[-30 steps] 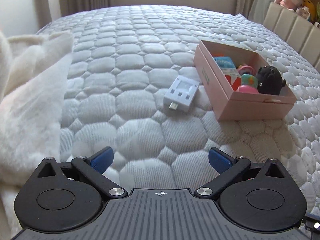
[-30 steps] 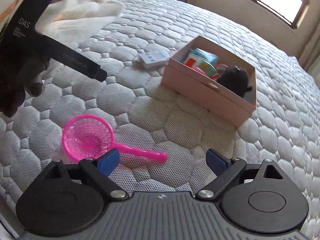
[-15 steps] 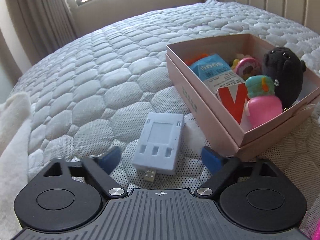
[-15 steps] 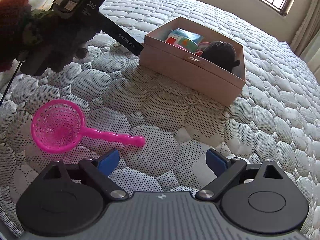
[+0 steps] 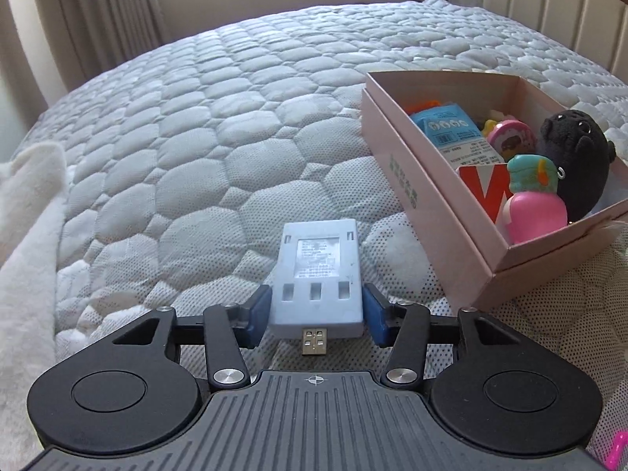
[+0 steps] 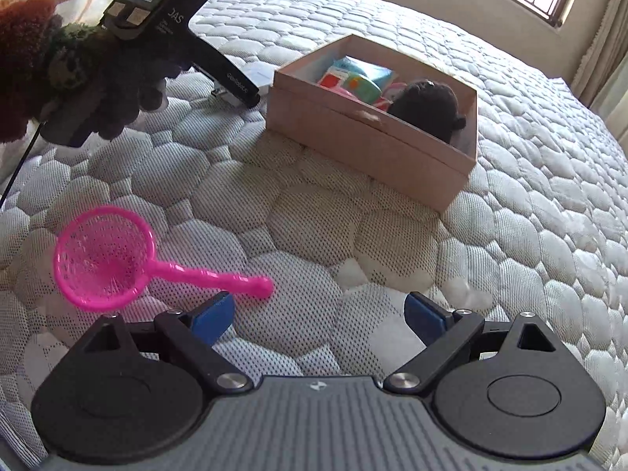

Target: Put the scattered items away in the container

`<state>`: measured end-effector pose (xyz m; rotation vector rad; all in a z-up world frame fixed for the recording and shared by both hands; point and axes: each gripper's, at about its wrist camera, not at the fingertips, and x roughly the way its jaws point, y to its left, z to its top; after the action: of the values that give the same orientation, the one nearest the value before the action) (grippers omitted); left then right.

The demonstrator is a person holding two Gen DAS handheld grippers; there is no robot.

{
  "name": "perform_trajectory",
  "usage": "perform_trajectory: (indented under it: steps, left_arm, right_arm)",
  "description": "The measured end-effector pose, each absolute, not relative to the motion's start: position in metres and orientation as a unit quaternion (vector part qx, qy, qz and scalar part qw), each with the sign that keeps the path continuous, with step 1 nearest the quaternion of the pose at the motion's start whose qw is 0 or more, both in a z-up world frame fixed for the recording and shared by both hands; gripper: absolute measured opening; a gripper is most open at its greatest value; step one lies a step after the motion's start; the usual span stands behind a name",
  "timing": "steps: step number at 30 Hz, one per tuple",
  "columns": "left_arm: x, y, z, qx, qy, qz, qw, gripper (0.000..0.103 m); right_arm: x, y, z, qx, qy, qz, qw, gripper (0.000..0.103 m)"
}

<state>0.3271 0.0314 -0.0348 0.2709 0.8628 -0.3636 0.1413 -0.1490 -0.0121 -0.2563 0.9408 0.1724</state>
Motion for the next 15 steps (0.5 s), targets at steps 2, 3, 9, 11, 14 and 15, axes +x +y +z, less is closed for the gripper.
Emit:
perform_trajectory:
  steps: [2, 3, 9, 11, 14, 15]
  left_arm:
    - [0.312, 0.049, -0.028, 0.111, 0.424, -0.172, 0.882, 0.054]
    - [0.302, 0.057, -0.025, 0.098, 0.431, -0.174, 0.880, 0.054]
    - [0.232, 0.097, -0.017, 0.054, 0.481, -0.161, 0.860, 0.054]
    - [0.214, 0.105, -0.017, 0.052, 0.486, -0.148, 0.860, 0.058]
    - [0.197, 0.121, -0.016, 0.020, 0.494, -0.129, 0.860, 0.076]
    - [0.192, 0.126, -0.015, 0.008, 0.496, -0.124, 0.860, 0.078]
  right_arm:
    - [0.153, -0.141, -0.009, -0.134, 0.438, 0.082, 0.885, 0.094]
    - [0.160, -0.138, -0.009, -0.141, 0.434, 0.082, 0.886, 0.094]
    - [0.204, -0.118, -0.033, -0.180, 0.433, 0.072, 0.880, 0.087]
    - [0.212, -0.107, -0.040, -0.201, 0.430, 0.076, 0.877, 0.087]
    - [0.215, -0.092, -0.052, -0.249, 0.432, 0.090, 0.862, 0.087]
    - [0.212, -0.089, -0.054, -0.265, 0.431, 0.095, 0.857, 0.087]
